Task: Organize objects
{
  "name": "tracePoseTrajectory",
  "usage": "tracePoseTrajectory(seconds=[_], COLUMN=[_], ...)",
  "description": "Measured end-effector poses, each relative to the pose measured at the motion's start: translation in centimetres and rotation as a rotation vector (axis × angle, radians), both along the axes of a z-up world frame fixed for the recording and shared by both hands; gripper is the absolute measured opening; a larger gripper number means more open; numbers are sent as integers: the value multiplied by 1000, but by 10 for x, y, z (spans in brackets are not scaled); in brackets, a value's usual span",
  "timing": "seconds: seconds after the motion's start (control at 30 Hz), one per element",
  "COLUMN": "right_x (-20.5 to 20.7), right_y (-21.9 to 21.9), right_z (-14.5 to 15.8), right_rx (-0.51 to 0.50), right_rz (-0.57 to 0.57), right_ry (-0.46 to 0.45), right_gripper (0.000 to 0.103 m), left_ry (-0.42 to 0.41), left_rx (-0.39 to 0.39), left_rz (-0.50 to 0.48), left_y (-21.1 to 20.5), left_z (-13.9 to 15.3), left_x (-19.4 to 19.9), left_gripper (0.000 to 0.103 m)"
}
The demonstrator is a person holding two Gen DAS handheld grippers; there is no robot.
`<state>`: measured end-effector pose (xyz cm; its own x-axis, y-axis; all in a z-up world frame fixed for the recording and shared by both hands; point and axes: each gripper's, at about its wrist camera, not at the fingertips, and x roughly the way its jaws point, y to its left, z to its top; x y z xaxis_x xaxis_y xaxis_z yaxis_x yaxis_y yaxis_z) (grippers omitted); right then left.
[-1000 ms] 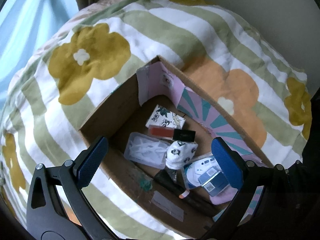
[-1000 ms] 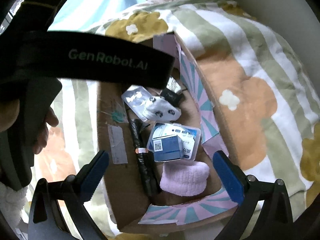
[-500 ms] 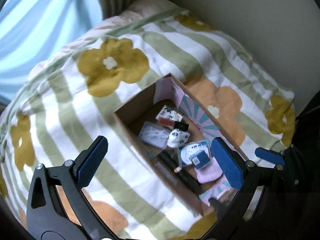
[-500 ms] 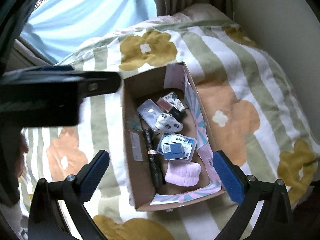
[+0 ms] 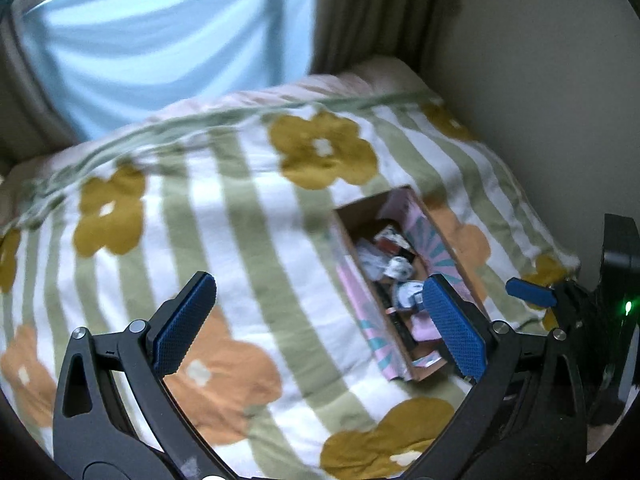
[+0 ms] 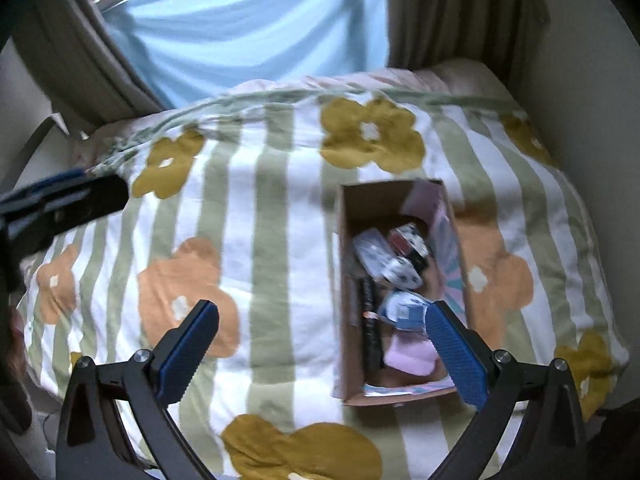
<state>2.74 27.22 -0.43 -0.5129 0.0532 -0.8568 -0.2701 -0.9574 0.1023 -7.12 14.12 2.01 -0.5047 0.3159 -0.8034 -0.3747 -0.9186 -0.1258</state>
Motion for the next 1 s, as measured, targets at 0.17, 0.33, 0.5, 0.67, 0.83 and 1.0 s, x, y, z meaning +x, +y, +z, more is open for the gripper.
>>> tracePoseTrajectory(seconds=[0.17, 0.33, 0.5, 0.67, 0.83, 1.0], right_x=[-7, -8, -3, 2, 5, 5], right_y=[-30, -51, -68, -72, -69, -68], right_z=[24, 32, 27, 26, 27, 30], right_rx=[9, 28, 49, 50, 48, 53], right_rz=[39, 53, 73, 73, 57, 43], right_ry=[34, 54, 45, 46, 50, 59], right_gripper=[102, 103, 102, 103, 103, 103], left_ry=[25, 28, 14, 4, -6, 5], left_rx=[6, 5, 37, 54, 49, 47], left_rz=[123, 229, 312, 323, 304, 303], left_y=[-67, -120, -151, -161, -155, -153], left_z=[8, 0, -18, -25, -28, -26], left_x=[30, 62, 86, 92, 91, 87], left_gripper=[103, 103, 103, 103, 103, 103])
